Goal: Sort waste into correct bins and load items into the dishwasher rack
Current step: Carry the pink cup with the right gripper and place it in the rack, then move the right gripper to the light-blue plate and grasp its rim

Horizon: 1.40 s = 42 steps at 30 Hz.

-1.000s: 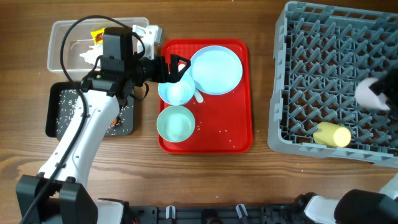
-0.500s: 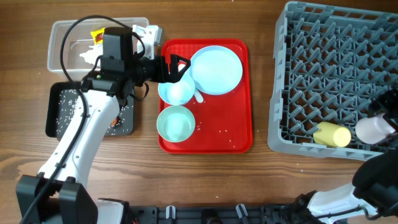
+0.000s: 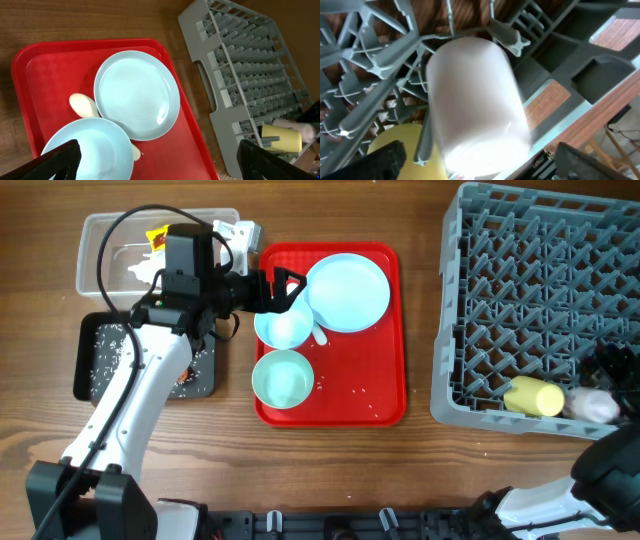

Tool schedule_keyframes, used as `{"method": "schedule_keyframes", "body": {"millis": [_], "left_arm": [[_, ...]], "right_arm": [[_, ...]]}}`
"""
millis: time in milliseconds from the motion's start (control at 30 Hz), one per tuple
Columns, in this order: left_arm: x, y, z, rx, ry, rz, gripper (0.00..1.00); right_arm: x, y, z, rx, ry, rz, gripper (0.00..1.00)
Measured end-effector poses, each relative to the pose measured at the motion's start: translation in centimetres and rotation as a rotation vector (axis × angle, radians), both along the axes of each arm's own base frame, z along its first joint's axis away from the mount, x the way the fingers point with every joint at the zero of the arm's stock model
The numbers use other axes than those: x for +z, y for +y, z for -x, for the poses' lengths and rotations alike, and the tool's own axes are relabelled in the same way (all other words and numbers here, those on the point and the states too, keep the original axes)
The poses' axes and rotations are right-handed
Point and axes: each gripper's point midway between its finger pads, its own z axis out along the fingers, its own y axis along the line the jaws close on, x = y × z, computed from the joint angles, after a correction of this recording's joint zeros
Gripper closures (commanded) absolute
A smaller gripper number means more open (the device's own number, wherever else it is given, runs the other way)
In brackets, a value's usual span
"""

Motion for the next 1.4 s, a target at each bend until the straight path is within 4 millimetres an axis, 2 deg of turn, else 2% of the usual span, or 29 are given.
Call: {"method": "schedule_keyframes", "body": {"millis": [100,133,267,333,433,500,533,567,633,700,767,867,1000,1033,1100,1133,1167,1333,1400], "left_arm": [[0.0,0.0,0.0,0.000,0.000,0.000,0.00],[0.0,0.0,0.0,0.000,0.000,0.000,0.00],[0.0,0.0,0.0,0.000,0.000,0.000,0.00],[0.0,0.0,0.0,0.000,0.001,0.000,0.00],[0.0,0.0,0.0,0.000,0.001,0.000,0.00],[0.0,0.0,0.0,0.000,0.000,0.000,0.00],[0.0,0.0,0.0,0.000,0.000,0.000,0.00],[0.0,0.0,0.0,0.000,0.001,0.000,0.00],[0.0,0.0,0.0,0.000,0.000,0.000,0.00],[0.0,0.0,0.0,0.000,0.000,0.000,0.00],[0.0,0.0,0.0,0.000,0.000,0.000,0.00],[0.0,0.0,0.0,0.000,0.000,0.000,0.00],[0.0,0.0,0.0,0.000,0.001,0.000,0.00],[0.0,0.0,0.0,0.000,0.000,0.000,0.00],[0.0,0.0,0.0,0.000,0.003,0.000,0.00],[-0.1,0.0,0.1,0.000,0.005,-0.001,0.00],[-0.2,0.0,0.1,0.000,0.010,-0.002,0.00],[-0.4,0.1,0.4,0.000,0.023,-0.004,0.00],[-0.5,0.1,0.4,0.000,0.029,-0.005,0.00]], "right_arm": [[0.3,0.2,-0.5,-0.002,-0.025,-0.017,0.00],[1.1,0.0,-1.1,-0.002,-0.052,-0.015,0.00],[6.1,-0.7,-4.8,0.018,-0.239,0.004,0.00],[9.3,0.2,-6.9,0.064,-0.379,-0.003,0.00],[14.1,3.9,-8.9,0.203,-0.569,-0.002,0.00],[18.4,8.7,-10.4,0.376,-0.716,0.022,0.00],[20.0,11.2,-11.1,0.463,-0.769,0.029,0.00],[20.9,12.9,-11.5,0.524,-0.799,0.035,0.00],[21.9,17.9,-13.0,0.682,-0.849,0.015,0.00],[21.6,21.1,-14.5,0.772,-0.859,0.002,0.00],[20.6,23.0,-15.5,0.810,-0.848,-0.021,0.00],[17.2,25.6,-17.1,0.838,-0.781,-0.085,0.00],[10.7,29.1,-19.0,0.882,-0.646,-0.173,0.02],[8.8,30.2,-19.6,0.892,-0.612,-0.194,0.05],[6.4,31.7,-20.2,0.899,-0.567,-0.221,0.14],[5.4,32.3,-20.4,0.901,-0.550,-0.232,0.16],[4.6,32.9,-20.8,0.907,-0.545,-0.238,0.23],[2.6,34.6,-22.3,0.899,-0.549,-0.233,0.40],[1.5,35.1,-22.7,0.895,-0.536,-0.229,0.43]]}}
